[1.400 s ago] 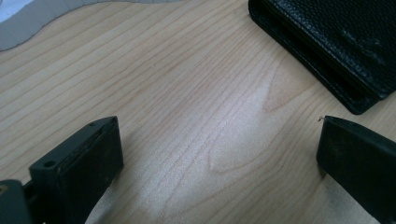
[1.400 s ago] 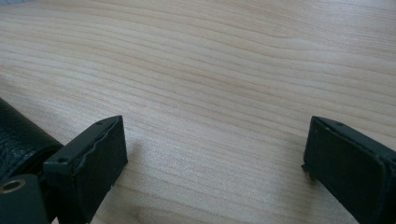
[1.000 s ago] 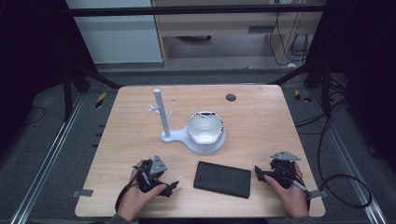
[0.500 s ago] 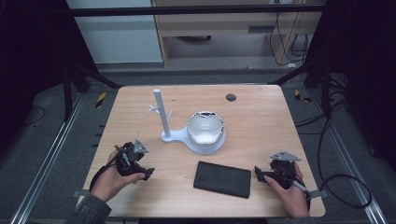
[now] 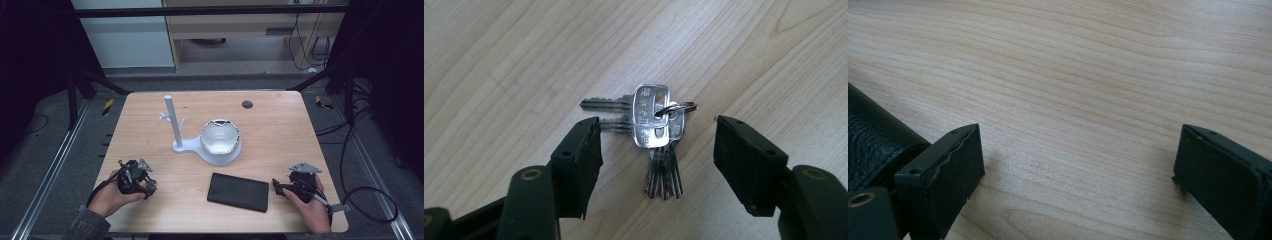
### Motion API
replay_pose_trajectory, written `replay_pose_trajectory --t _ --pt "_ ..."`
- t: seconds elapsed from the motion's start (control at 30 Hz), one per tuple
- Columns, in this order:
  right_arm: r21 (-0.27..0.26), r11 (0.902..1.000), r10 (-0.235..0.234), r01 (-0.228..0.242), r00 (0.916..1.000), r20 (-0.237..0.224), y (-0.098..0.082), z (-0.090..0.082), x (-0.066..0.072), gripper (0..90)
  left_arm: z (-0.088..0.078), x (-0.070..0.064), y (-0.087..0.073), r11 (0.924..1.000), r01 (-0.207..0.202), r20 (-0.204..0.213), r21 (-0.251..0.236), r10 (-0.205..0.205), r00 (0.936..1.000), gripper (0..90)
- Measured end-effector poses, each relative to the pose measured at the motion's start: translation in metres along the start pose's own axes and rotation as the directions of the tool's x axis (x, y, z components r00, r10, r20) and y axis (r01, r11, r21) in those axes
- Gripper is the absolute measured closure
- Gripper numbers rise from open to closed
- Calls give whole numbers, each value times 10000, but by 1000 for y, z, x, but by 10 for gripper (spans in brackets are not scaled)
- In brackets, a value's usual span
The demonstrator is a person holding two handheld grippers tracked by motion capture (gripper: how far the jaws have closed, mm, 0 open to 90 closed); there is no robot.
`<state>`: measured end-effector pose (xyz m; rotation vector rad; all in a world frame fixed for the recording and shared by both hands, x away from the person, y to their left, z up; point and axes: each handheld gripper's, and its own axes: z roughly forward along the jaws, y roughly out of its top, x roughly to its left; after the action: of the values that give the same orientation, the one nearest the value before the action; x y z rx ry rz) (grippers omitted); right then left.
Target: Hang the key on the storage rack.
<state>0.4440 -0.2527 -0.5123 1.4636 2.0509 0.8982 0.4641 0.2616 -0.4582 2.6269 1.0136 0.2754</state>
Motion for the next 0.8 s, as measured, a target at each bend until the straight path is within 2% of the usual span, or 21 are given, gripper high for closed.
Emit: replay_pose_trajectory --t 0.07,0.1,0.3,0.37,0.47,0.5,0.53,0.67,0.8 --pt "-4 10000 -1 1 10000 -5 0 0 0 60 1 1 0 9998 -11 -32 181 11 10000 368" --pt "-8 10000 0 0 10000 -3 0 0 0 60 5 1 -2 9993 16 107 375 -20 9999 384" --pt "-5 10000 -1 1 10000 -9 0 0 0 59 10 4 -2 9985 239 394 496 -258 9989 492" --pt "-5 10000 1 -1 10000 -9 0 0 0 59 9 4 -1 9985 236 479 485 -259 9985 548" --pt "-4 10000 -1 1 10000 -8 0 0 0 60 8 4 -1 9979 82 497 650 -114 9987 685" --pt "-6 10000 1 -1 10000 -7 0 0 0 59 8 4 -1 9976 60 469 689 -92 9989 762" --pt "-5 10000 0 0 10000 -3 0 0 0 59 8 4 -1 9976 38 450 697 -70 9990 789" --pt "-5 10000 -57 57 10000 17 0 0 0 58 7 1 0 9968 -96 263 792 76 9996 800" --pt "-17 10000 -93 93 10000 33 0 0 0 58 6 -1 1 9969 -129 306 773 105 9995 799"
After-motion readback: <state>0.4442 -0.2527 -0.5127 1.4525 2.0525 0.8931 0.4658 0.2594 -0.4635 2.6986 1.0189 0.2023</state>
